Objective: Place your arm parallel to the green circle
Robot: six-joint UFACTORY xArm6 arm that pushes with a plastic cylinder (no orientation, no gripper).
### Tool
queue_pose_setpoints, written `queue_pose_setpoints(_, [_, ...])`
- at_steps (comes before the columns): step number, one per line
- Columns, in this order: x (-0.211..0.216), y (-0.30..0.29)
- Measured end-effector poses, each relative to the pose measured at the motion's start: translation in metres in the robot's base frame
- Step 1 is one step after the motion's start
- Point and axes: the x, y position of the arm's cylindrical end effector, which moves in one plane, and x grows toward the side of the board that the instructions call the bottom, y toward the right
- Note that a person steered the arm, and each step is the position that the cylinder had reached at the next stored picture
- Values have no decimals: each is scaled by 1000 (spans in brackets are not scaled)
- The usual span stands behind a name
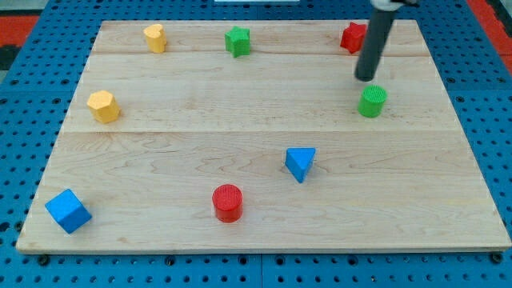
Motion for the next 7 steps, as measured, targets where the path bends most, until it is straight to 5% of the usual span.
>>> queue_pose_setpoints(3, [48, -95])
queue_pose_setpoints(7, [24, -93])
